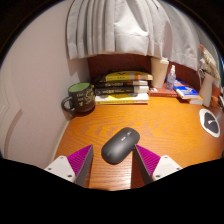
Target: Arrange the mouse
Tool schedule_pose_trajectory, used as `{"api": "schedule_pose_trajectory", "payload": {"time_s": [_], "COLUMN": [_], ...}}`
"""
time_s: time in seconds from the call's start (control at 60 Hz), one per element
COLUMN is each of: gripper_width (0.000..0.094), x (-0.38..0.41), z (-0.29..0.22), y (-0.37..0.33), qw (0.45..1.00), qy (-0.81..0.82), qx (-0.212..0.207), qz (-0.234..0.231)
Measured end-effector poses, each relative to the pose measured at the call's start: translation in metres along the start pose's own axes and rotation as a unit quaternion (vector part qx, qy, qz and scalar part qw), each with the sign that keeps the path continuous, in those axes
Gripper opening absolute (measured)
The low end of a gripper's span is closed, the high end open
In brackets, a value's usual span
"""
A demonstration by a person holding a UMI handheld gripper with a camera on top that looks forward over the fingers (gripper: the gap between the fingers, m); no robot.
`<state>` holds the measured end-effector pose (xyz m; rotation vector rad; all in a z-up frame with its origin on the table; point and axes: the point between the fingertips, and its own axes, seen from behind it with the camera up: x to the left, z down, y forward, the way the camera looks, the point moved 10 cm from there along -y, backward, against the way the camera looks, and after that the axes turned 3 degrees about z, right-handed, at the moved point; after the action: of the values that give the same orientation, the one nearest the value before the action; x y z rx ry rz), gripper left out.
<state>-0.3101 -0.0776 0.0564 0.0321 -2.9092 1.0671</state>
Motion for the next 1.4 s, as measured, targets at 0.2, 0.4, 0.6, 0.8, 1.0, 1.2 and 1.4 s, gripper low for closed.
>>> {"api": "schedule_pose_trajectory", "payload": {"time_s": [0.2,0.4,0.6,0.8,1.0,1.2,1.4], "gripper_width": [0.0839,0.074,0.052,0.038,0.0381,0.039,0.0382], "x": [0.005,0.0,-0.01,-0.013,-0.053,-0.186,-0.346], "z": [-0.026,-0.035,-0.04,-0.05,-0.117,-0.223,-0.234], "y": [0.031,0.044,0.046,0.051,0.014,-0.086,-0.112], "qw": [1.0,0.999,0.997,0.989,0.989,0.993,0.993], "qy": [-0.009,-0.007,-0.012,-0.067,-0.108,-0.105,-0.063], "qx": [0.011,0.026,0.062,0.129,0.092,-0.046,-0.09], "qz": [0.025,0.039,0.036,0.002,-0.03,-0.004,0.042]}}
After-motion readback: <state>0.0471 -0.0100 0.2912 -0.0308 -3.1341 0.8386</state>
